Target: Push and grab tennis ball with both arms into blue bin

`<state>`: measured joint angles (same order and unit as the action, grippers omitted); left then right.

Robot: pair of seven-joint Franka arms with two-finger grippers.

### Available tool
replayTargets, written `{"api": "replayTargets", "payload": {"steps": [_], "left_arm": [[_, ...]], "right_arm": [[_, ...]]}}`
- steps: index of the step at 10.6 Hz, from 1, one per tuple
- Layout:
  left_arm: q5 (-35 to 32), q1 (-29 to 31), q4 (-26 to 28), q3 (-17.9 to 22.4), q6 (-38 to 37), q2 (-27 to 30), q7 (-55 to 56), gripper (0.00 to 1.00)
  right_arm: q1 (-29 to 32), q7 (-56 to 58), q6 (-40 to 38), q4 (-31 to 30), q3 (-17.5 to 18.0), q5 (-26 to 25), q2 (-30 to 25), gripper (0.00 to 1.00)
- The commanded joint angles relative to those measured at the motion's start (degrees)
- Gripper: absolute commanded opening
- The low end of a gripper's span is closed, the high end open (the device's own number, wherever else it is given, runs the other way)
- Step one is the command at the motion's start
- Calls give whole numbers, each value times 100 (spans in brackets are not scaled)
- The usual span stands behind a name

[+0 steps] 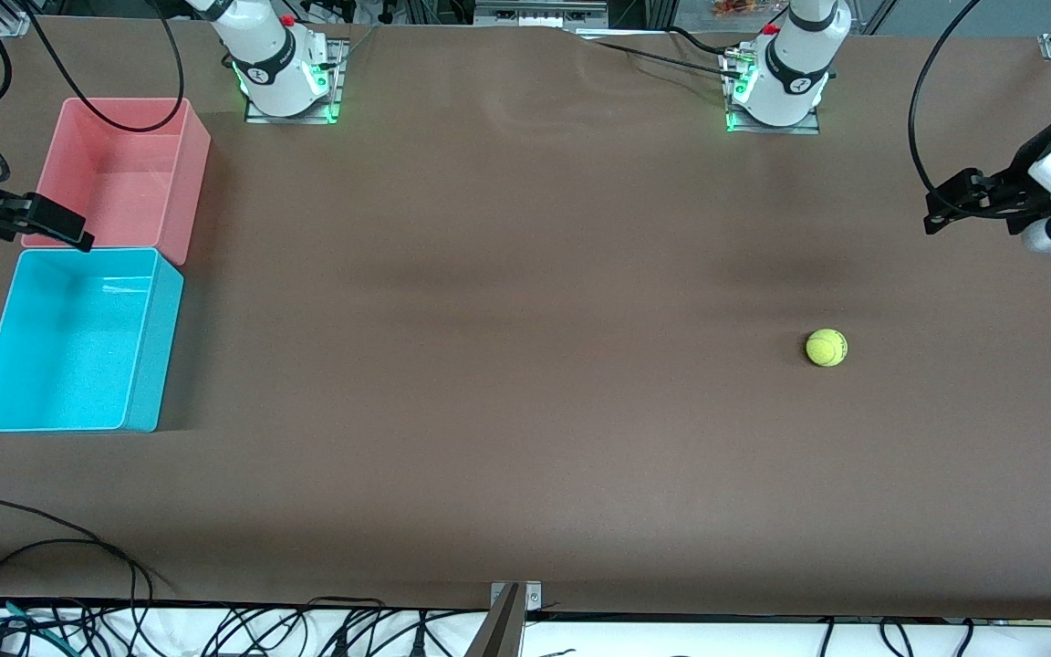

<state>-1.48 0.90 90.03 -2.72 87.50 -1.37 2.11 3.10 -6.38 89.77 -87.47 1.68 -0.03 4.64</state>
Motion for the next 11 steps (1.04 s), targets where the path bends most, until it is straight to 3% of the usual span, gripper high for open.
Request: {"api": "replayTargets", "payload": {"steps": [1, 11], "left_arm": [[-98, 7, -196, -35, -111, -215, 79, 100], [-151, 67, -144, -18, 64, -513, 44, 100]], "right_arm": [[33, 76, -109, 151, 17, -68, 46, 100], [33, 84, -118, 142, 17, -68, 46, 100]]}}
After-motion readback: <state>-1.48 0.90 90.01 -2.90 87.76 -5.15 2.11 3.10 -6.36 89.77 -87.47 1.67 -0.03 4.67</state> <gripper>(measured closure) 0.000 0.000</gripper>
